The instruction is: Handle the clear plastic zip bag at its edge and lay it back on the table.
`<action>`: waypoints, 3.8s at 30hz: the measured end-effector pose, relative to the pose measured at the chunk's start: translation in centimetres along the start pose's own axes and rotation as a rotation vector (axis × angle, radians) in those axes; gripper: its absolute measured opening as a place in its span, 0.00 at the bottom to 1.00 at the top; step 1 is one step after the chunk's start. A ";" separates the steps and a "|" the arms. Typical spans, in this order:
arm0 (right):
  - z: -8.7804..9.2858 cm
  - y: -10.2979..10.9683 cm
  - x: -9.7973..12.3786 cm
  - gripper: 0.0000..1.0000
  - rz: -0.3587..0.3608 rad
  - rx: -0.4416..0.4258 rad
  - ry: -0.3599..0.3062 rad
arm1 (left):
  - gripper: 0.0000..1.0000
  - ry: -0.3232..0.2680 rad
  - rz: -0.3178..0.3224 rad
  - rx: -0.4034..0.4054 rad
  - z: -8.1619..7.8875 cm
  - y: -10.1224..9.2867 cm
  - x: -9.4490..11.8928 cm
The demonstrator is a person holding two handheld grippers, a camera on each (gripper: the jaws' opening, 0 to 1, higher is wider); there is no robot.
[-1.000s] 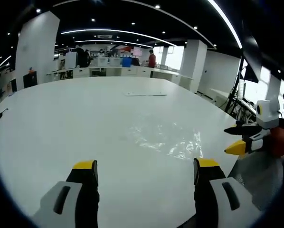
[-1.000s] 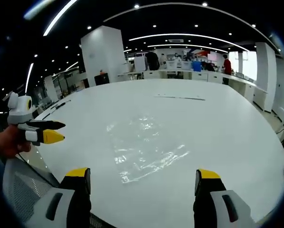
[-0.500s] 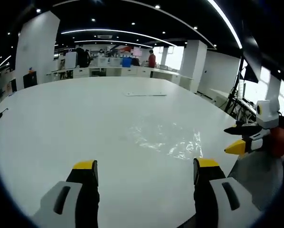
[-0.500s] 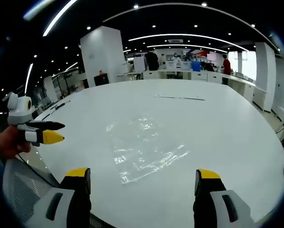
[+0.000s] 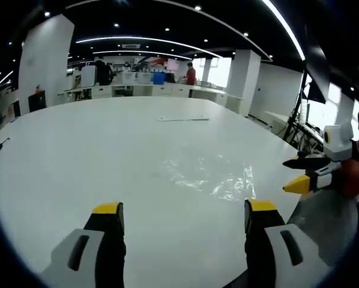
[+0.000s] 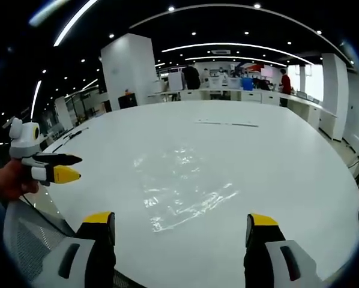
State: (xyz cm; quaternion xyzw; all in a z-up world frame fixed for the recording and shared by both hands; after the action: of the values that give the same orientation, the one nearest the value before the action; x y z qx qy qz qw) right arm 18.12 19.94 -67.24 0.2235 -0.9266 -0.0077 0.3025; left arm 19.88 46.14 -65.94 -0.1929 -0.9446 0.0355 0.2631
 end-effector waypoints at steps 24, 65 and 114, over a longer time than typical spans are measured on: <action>0.0 0.2 -0.1 0.90 -0.008 0.003 0.008 | 0.81 -0.007 -0.017 0.018 0.0 0.5 -0.1; -3.9 4.3 -8.5 0.84 -0.178 0.149 0.067 | 0.79 0.015 0.009 0.022 0.6 0.3 -0.1; -8.1 8.0 -22.4 0.75 -0.249 0.194 0.135 | 0.77 0.049 0.031 -0.004 1.1 -0.1 -0.5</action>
State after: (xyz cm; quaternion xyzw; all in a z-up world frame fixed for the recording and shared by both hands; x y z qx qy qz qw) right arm 35.54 37.53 -71.89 0.3648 -0.8656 0.0592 0.3379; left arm 19.72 45.91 -67.15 -0.2088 -0.9348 0.0330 0.2855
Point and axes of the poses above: the point that each gripper's makers call its tool centre point, and the gripper's own axes: x roughly backward along the fingers, y roughly to its left, z roughly out of its underside, the point moved 5 cm from there along x, roughly backward along the fingers, and after that the axes turned 2 degrees about -z, right-handed, at the moved point
